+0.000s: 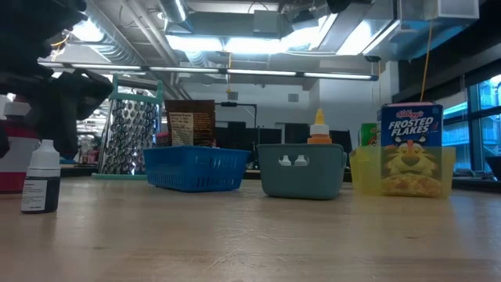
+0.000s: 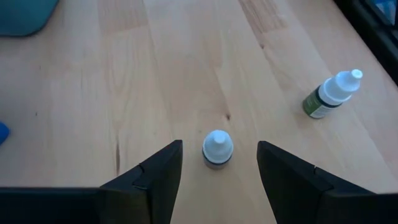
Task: Pick & Place Kitchen Items
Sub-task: Put the black food coloring bottle into the green bin
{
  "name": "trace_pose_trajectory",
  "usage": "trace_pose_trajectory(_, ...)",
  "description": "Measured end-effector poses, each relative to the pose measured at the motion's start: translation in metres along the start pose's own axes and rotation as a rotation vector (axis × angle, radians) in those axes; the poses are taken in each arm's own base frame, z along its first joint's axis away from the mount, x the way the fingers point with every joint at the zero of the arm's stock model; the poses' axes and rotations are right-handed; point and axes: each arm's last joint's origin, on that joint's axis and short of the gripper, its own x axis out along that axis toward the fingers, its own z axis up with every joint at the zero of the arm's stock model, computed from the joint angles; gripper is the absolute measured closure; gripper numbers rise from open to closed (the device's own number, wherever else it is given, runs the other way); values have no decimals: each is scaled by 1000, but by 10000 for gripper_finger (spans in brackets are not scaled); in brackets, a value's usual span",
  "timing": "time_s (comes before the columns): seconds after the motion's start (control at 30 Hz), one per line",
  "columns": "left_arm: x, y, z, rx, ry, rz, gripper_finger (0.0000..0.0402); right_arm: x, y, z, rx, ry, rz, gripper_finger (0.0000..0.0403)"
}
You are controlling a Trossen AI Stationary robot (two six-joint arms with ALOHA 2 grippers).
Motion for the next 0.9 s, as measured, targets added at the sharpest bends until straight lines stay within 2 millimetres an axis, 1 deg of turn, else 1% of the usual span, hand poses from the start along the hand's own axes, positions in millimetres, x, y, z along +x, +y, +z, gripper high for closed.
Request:
trace_pose_trajectory(0.33, 6, 7, 0, -7, 26, -23, 226, 0, 0, 0, 0, 0, 1, 174)
trace_pose_trajectory(0.5, 11, 6, 1, -6, 14, -50, 241, 0, 0, 0, 0, 0, 3, 174)
trace_pose_trajectory(0.9, 11, 6, 1, 7, 14, -56, 250, 0, 1, 0, 1, 3, 23, 174)
